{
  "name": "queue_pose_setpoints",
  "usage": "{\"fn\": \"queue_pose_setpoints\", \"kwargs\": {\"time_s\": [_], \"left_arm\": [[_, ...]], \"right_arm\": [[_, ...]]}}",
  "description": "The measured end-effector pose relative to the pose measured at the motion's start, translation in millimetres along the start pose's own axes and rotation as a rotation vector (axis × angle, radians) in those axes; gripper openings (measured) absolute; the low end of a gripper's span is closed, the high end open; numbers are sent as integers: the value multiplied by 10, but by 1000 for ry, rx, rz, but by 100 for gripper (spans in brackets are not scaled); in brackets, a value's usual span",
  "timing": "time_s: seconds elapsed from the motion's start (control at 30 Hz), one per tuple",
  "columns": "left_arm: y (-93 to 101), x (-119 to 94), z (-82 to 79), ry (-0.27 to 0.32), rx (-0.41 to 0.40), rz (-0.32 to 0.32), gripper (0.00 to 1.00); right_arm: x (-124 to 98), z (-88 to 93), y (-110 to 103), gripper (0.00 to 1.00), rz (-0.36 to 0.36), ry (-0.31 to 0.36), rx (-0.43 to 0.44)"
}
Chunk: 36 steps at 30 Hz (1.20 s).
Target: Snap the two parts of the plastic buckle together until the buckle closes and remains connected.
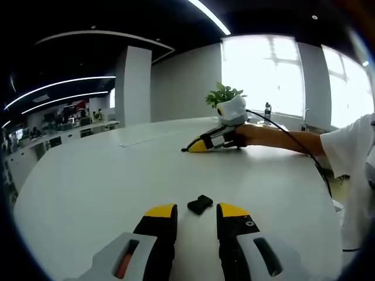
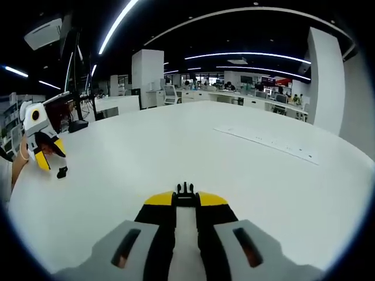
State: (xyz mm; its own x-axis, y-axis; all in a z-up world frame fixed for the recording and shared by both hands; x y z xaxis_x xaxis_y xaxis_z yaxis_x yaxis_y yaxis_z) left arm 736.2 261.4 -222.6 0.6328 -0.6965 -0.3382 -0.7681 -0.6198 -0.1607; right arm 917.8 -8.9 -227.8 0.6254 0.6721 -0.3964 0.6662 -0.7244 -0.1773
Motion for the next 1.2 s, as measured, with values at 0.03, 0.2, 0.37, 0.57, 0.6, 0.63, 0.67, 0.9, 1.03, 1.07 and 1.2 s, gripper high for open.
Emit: {"fn": "queue_pose_setpoints", "kwargs": {"time_s": [0.03,0.2,0.37,0.57,0.6,0.63,0.67,0.9,1.03,1.07,1.2], "left_arm": [[-2,0,1,0,-1,0,26],[-5,3,5,-2,-1,1,26],[5,-2,7,-1,0,1,26],[9,-6,10,-1,-1,0,26],[14,-6,11,-1,0,1,26],[17,-6,11,-1,0,1,26],[20,-6,12,-1,0,1,26],[28,-3,18,-4,0,0,26],[20,-3,16,-4,5,-5,26],[22,-1,18,-5,5,-4,26],[31,12,25,-13,12,-2,26]], "right_arm": [[-1,-1,-3,13,0,-3,-2],[-9,-5,-32,13,-12,5,15],[-43,-18,-48,13,-6,13,12],[-92,-22,-85,13,-15,21,13],[-103,-17,-98,13,-20,21,12],[-111,-12,-109,13,-23,22,12],[-117,-6,-117,13,-26,21,11],[-173,56,-168,13,-45,12,16],[-204,72,-174,13,-46,9,15],[-215,74,-176,13,-48,10,17],[-261,97,-211,13,-54,14,20]]}}
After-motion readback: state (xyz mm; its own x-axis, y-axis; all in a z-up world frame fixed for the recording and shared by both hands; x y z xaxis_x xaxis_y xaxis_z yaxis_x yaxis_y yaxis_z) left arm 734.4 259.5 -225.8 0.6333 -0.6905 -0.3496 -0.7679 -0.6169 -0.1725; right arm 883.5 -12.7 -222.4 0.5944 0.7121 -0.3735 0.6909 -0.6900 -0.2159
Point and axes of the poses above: the point that each gripper's makers call its tool centre point, and the gripper's own axes: x roughly forward along the fingers, y roughly to its right, z roughly out of its underside, the point moved 7 cm from there along -x, roughly backward along the fingers, and after that the axes turned 14 degrees about x, right-handed, at the moved point
